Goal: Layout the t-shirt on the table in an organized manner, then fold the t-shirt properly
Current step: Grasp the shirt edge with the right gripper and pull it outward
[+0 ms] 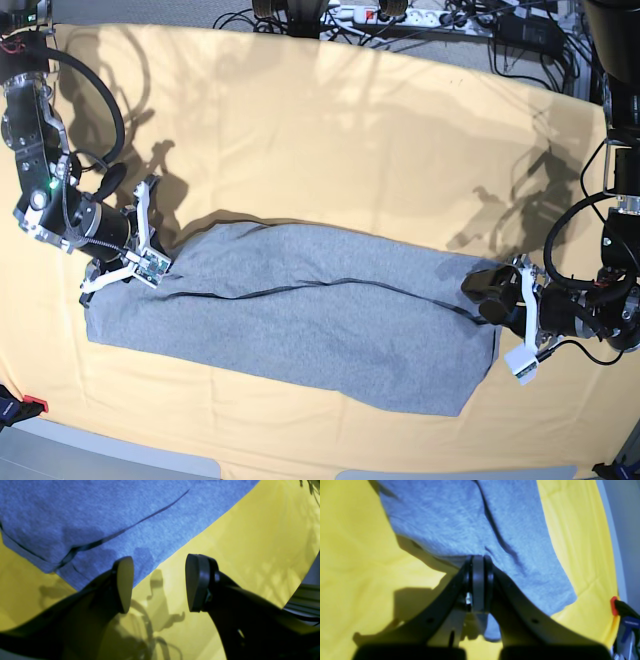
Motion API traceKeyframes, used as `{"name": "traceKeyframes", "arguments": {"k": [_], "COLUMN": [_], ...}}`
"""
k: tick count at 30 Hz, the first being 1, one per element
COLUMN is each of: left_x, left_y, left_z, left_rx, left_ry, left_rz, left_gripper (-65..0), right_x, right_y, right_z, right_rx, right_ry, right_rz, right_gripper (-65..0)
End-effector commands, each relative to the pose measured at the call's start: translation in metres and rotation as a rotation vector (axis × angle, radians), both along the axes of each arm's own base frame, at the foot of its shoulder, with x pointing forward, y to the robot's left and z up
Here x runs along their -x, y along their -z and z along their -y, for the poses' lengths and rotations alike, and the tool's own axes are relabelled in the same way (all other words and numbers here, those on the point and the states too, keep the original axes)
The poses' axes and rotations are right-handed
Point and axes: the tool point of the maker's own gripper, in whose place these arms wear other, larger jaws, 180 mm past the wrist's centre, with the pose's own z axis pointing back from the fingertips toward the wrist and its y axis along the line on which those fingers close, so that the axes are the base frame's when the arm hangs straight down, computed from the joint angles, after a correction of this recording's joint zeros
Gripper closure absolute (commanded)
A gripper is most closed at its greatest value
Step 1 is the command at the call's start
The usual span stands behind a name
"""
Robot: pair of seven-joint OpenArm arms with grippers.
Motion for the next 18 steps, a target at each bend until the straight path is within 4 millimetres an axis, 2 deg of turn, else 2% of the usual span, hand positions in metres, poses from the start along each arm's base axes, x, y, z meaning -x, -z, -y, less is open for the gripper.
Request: {"name": "traceKeyframes", "arguments": {"k": [1, 4, 9, 14, 15, 18], "left_x": [-0.008, -0.008, -0.007, -0.006, -0.006, -0.006], "left_y": [-0.02, -0.02, -0.023, -0.025, -0.025, -0.025], "left_z": [-0.002, -0.002, 0.002, 0.004, 0.004, 0.004], "left_rx": [0.016, 0.017, 0.045, 0.059, 0.059, 0.059], "left_ry": [0.0, 0.0, 0.008, 0.012, 0.012, 0.012], "left_rz": [0.056, 0.056, 0.055, 0.054, 0.054, 0.053], "left_gripper": [-33.7, -33.7, -33.7, -33.7, -33.7, -33.7], "right_x": [-0.017, -0.039, -0.067, -0.099, -0.105, -0.12], "right_y": [-0.022, -0.029, -0.028, -0.036, -0.04, -0.05], "right_z": [0.004, 0.01, 0.0, 0.005, 0.007, 0.025], "right_rx": [-0.021, -0.084, -0.2, -0.268, -0.278, -0.277], "right_ry": [0.009, 0.065, 0.079, 0.167, 0.188, 0.307], "right_rz": [0.071, 0.1, 0.077, 0.091, 0.101, 0.144], "right_gripper": [0.0, 0.0, 0.0, 0.0, -2.1, -21.0]}}
